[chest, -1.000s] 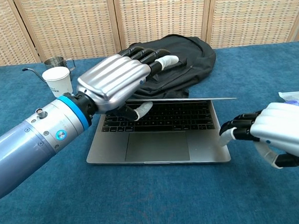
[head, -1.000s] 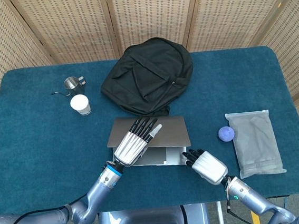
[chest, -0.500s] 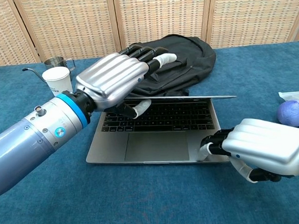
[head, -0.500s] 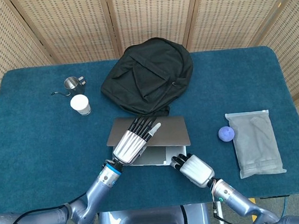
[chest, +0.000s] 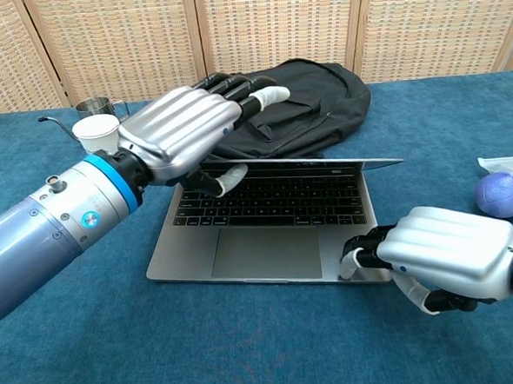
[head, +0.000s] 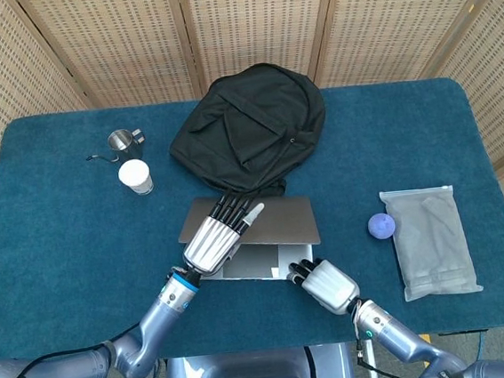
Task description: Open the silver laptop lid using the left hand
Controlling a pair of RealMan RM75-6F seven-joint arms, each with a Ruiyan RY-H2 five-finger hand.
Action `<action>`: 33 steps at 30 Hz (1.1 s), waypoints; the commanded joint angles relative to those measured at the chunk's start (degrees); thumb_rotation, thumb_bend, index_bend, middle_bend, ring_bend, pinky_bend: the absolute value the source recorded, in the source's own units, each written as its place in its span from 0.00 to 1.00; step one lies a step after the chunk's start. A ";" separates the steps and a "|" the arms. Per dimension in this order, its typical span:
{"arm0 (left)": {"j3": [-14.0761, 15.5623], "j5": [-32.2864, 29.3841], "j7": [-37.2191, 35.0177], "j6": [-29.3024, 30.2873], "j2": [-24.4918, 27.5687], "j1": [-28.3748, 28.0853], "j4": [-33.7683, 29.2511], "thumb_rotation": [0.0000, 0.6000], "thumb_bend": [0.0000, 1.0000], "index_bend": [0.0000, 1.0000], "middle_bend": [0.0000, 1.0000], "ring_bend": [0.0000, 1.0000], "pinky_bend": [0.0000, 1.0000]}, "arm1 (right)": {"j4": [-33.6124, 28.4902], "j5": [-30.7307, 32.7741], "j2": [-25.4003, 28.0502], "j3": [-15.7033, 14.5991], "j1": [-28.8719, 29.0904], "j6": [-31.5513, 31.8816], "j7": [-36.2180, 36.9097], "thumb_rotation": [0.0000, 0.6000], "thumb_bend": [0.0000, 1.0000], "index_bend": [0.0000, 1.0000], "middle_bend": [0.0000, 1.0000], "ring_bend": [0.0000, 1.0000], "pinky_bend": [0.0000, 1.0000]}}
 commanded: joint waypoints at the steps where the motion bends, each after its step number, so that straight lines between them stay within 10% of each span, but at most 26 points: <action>1: -0.14 -0.35 -0.51 0.21 0.76 0.22 0.45 1.00 0.49 0.00 0.00 0.00 0.00 | 0.08 0.17 0.07 -0.18 0.20 0.12 -0.11 1.00 1.00 0.21 0.19 0.22 0.42; 33: -9.99 -10.51 0.56 -5.38 5.00 -8.11 5.97 1.00 0.49 0.00 0.00 0.00 0.00 | 2.18 0.78 -0.67 -2.55 2.63 0.11 0.88 1.00 1.00 0.21 0.19 0.22 0.42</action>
